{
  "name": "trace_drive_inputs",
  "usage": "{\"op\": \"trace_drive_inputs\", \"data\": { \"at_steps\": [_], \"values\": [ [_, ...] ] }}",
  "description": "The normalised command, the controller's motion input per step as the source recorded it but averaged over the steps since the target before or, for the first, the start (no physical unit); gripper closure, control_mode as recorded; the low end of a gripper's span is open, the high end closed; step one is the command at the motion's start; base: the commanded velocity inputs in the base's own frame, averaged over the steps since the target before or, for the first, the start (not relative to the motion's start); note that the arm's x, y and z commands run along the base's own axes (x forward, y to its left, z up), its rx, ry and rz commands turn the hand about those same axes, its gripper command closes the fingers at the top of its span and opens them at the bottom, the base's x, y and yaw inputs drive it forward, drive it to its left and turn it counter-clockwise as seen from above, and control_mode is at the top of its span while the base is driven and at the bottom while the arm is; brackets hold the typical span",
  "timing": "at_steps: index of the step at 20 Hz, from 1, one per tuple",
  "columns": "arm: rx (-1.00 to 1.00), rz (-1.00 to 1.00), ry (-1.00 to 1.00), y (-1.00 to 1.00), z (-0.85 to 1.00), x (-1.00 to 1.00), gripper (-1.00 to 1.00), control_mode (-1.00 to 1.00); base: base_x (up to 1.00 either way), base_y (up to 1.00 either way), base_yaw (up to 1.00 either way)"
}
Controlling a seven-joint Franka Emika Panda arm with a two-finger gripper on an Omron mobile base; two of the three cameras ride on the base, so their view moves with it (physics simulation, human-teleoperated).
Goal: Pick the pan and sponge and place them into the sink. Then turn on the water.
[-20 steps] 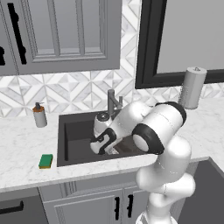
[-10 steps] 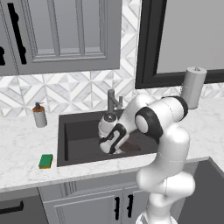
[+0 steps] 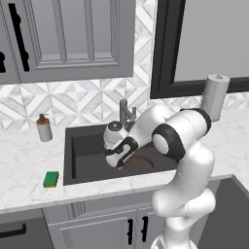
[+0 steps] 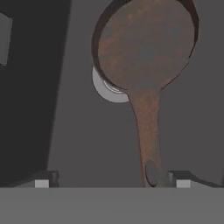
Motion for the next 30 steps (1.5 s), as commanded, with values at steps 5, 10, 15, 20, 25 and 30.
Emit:
{"op": "trace_drive_inputs", "data": {
  "at_steps": [5,10,15,20,25,30],
  "values": [
    [-0.12,0.00,0.11,0.29,0.99,-0.10,-1.00,-1.00,0.00,0.00,0.00],
    [-0.06,0.15,0.20,0.27,1.00,-0.32,-1.00,-1.00,0.00,0.00,0.00],
    [-0.04,0.31,0.05,0.26,0.68,-0.70,-1.00,-1.00,0.00,0.00,0.00],
    [0.00,0.33,0.00,0.13,0.35,-0.88,-1.00,-1.00,0.00,0.00,0.00],
    [0.00,0.41,0.00,0.14,0.42,-0.59,-1.00,-1.00,0.00,0.00,0.00],
    [0.00,0.47,0.02,0.33,0.14,-0.45,-1.00,-1.00,0.00,0.00,0.00]
  ]
}}
